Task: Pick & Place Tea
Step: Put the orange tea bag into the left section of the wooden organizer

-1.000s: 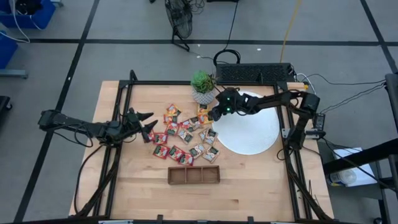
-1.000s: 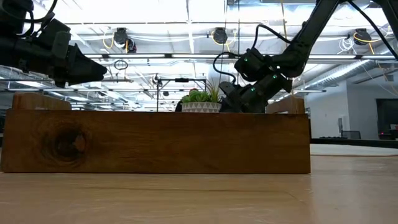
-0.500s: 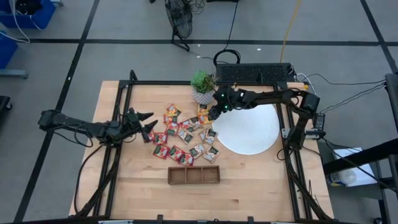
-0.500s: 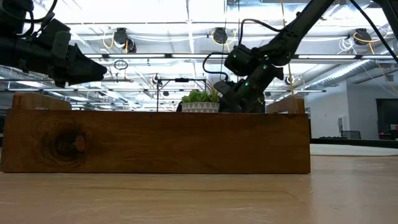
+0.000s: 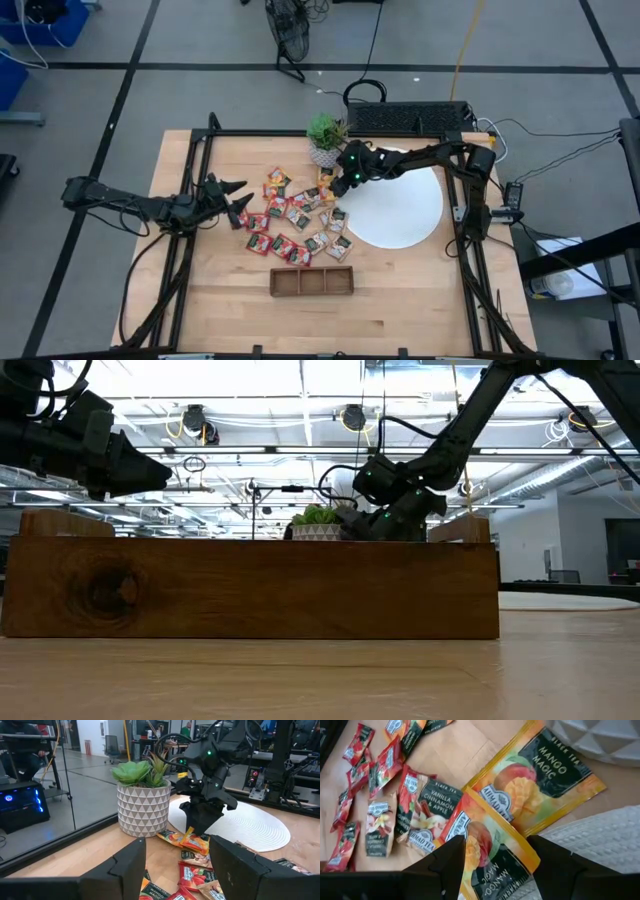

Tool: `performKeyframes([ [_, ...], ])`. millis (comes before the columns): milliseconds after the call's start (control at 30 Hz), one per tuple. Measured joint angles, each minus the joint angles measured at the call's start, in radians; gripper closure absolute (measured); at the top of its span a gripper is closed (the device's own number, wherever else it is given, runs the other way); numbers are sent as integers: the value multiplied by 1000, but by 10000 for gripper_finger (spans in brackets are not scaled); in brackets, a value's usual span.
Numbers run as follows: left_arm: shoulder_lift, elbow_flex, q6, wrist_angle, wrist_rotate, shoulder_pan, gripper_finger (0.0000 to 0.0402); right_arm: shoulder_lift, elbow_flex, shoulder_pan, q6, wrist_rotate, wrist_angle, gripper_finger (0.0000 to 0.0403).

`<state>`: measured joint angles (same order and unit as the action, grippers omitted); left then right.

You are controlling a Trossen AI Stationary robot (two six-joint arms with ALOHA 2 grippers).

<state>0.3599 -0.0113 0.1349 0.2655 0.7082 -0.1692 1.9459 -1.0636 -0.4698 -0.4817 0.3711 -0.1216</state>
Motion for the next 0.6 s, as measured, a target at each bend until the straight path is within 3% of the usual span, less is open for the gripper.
performKeyframes([
  [600,0,0,0,0,0,0,183,-41,4,1,11,52,43,207],
])
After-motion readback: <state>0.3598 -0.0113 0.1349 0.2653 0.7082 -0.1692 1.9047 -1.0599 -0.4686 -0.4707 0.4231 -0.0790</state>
